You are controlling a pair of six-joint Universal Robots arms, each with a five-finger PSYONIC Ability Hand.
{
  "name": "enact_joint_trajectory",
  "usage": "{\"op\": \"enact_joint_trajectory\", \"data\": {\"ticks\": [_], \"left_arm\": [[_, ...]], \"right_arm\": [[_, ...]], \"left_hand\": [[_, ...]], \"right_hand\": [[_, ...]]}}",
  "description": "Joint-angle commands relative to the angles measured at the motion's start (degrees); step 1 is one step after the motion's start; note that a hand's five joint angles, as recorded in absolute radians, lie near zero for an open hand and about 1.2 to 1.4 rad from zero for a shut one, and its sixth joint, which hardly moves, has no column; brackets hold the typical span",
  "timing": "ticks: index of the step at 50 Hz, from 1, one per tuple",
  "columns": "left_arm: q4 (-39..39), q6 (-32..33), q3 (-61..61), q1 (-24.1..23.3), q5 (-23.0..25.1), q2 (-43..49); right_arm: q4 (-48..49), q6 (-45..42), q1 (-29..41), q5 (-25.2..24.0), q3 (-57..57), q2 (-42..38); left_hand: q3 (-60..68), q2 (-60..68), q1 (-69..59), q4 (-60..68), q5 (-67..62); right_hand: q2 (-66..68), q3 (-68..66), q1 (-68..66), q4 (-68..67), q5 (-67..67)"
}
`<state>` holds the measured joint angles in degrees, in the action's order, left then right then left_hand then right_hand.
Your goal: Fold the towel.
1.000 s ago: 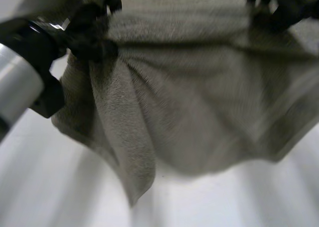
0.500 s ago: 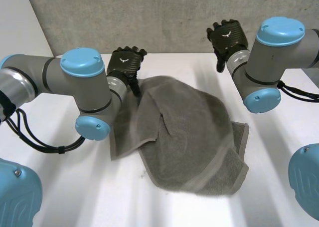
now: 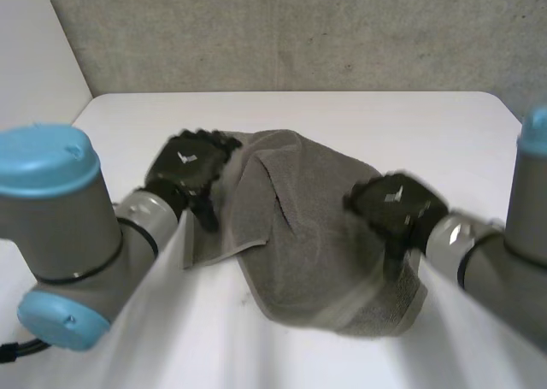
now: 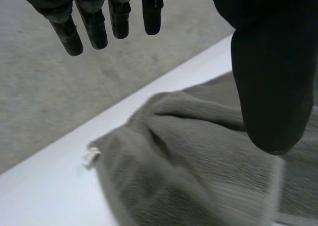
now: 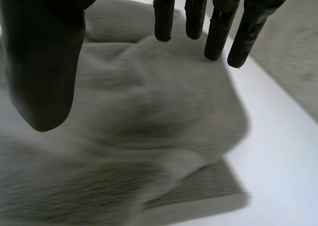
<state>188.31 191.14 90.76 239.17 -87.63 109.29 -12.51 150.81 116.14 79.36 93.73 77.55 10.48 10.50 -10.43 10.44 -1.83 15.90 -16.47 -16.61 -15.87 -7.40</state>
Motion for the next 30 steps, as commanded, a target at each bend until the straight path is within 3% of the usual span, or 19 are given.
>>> {"op": "enact_joint_trajectory", "data": {"ticks": [1, 7, 13, 15, 22, 26, 30], "left_arm": [[4.4, 0.1, 1.8, -0.8, 1.3, 4.3], [8.9, 0.1, 0.9, -0.9, 1.5, 9.6], [11.0, 0.0, -0.2, -1.0, 2.2, 13.5], [11.0, 0.0, -0.5, -1.0, 2.8, 14.2], [11.1, 0.1, -0.4, -1.4, 4.5, 14.8], [11.5, 0.1, -0.8, -2.0, 4.5, 14.9], [12.3, 0.1, -1.2, -2.2, 4.4, 15.4]], "right_arm": [[8.5, 0.0, 2.9, -0.8, 12.1, 1.5], [14.3, 0.0, 3.4, -0.4, 16.3, -1.8], [18.0, 0.0, 2.9, -0.3, 17.3, -5.7], [18.7, -0.1, 2.4, 1.0, 16.9, -5.7], [22.3, 0.0, -1.4, 7.7, 16.8, -0.8], [22.6, -0.3, -4.4, 7.5, 16.8, 4.2], [22.1, -1.0, -9.0, 3.9, 16.5, 6.8]], "left_hand": [[2.1, 2.1, -2.1, 2.1, -0.7], [3.4, 3.4, -3.5, 3.5, -2.1], [6.1, 6.1, -6.2, 6.2, -4.8], [6.1, 6.1, -6.2, 6.2, -4.8], [6.3, 6.3, -6.3, 6.3, -4.9], [6.3, 6.3, -6.3, 6.3, -4.9], [6.3, 6.3, -6.3, 6.3, -4.9]], "right_hand": [[1.9, -1.4, -1.2, -2.0, -0.4], [3.6, -3.0, -2.9, -3.6, -2.1], [24.5, -23.9, -23.7, -24.5, -23.0], [60.9, -60.4, -60.2, -61.0, -59.4], [64.1, -63.5, -63.4, -64.1, -62.6], [64.1, -63.5, -63.4, -64.1, -62.6], [64.1, -63.5, -63.4, -64.1, -62.6]]}}
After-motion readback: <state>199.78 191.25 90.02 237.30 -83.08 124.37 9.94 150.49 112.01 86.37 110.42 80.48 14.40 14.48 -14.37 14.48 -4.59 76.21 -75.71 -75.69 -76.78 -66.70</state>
